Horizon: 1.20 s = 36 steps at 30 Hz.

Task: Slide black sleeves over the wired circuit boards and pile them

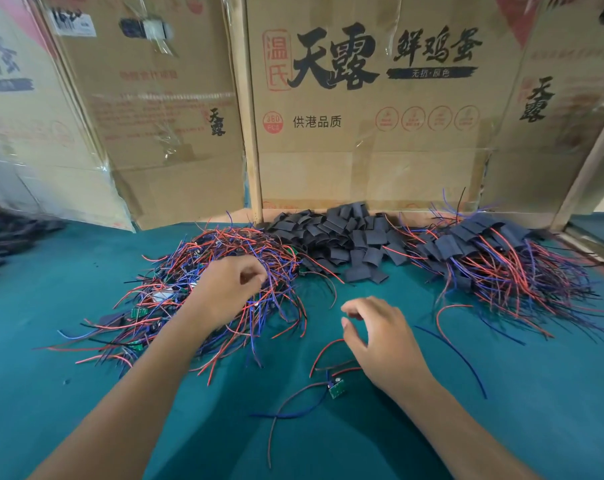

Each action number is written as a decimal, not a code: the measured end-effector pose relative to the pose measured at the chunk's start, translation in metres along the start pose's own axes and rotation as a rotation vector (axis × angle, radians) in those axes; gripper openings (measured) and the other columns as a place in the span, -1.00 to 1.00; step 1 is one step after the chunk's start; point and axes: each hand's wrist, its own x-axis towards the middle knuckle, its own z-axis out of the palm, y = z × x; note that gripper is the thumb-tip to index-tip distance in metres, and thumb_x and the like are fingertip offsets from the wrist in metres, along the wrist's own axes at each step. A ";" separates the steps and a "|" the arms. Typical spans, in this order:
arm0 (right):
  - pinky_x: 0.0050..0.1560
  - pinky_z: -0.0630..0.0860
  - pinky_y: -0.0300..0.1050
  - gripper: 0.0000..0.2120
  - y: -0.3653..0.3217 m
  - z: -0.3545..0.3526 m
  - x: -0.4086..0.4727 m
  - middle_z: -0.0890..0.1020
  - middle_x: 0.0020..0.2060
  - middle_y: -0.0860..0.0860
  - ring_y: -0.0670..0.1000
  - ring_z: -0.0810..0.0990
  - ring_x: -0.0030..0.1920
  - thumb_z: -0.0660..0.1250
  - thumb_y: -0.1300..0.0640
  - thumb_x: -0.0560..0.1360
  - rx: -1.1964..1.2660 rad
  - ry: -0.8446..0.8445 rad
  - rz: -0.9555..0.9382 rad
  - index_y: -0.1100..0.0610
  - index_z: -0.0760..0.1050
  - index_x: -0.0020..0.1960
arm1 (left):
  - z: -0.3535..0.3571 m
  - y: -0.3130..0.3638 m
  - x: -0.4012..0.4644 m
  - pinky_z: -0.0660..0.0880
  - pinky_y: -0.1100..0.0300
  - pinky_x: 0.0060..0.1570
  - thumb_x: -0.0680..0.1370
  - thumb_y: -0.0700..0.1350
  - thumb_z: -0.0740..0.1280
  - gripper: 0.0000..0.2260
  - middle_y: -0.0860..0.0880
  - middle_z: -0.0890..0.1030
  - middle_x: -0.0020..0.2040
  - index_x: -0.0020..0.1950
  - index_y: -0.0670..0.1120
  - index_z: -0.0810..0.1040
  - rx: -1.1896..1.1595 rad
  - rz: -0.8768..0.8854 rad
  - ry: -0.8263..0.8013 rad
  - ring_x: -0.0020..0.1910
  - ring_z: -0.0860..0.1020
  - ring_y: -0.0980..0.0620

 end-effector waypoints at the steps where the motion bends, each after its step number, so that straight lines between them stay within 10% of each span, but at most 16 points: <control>1: 0.10 0.44 -0.01 -0.89 -0.001 0.001 0.000 0.59 -0.08 -0.07 0.00 0.56 0.00 0.36 0.15 0.53 0.001 -0.009 0.001 0.10 0.56 0.06 | 0.000 0.001 0.005 0.53 0.24 -0.08 0.59 -0.12 0.34 -0.89 0.14 0.66 -0.14 -0.08 0.03 0.63 0.100 0.027 -0.092 -0.16 0.57 0.24; 10: 0.10 0.44 0.00 -0.90 0.001 0.003 0.002 0.62 -0.06 -0.07 0.00 0.56 0.02 0.36 0.17 0.53 0.011 0.005 0.022 0.09 0.56 0.04 | 0.038 0.049 0.061 0.45 0.08 -0.13 0.57 -0.12 0.25 -0.92 -0.03 0.58 -0.09 -0.07 -0.06 0.53 0.614 0.335 -0.019 -0.04 0.51 -0.06; 17: 0.11 0.42 -0.01 -0.91 0.003 0.006 0.001 0.61 -0.06 -0.06 0.01 0.56 0.03 0.34 0.16 0.55 0.006 -0.009 0.023 0.11 0.57 0.05 | 0.084 0.054 0.112 0.29 0.02 0.19 0.59 -0.05 0.32 -0.79 -0.08 0.60 0.19 0.21 -0.05 0.54 1.238 0.348 -0.295 0.24 0.45 -0.12; 28: 0.05 0.44 -0.01 -0.93 0.006 0.011 0.003 0.60 -0.12 -0.05 0.02 0.55 -0.03 0.34 0.17 0.54 0.014 0.009 0.000 0.11 0.56 0.01 | 0.102 0.043 0.129 0.21 -0.06 0.39 0.67 -0.07 0.18 -0.72 -0.10 0.49 0.35 0.35 -0.03 0.51 1.425 0.419 -0.315 0.34 0.39 -0.12; 36: 0.06 0.44 -0.01 -0.93 0.007 0.012 0.004 0.60 -0.12 -0.05 0.00 0.56 -0.03 0.33 0.17 0.55 0.036 0.012 0.010 0.10 0.56 0.01 | 0.067 0.058 0.127 0.28 -0.08 0.24 0.62 0.00 0.28 -0.81 -0.05 0.56 0.16 0.10 -0.05 0.61 1.273 0.517 -0.278 0.19 0.46 -0.10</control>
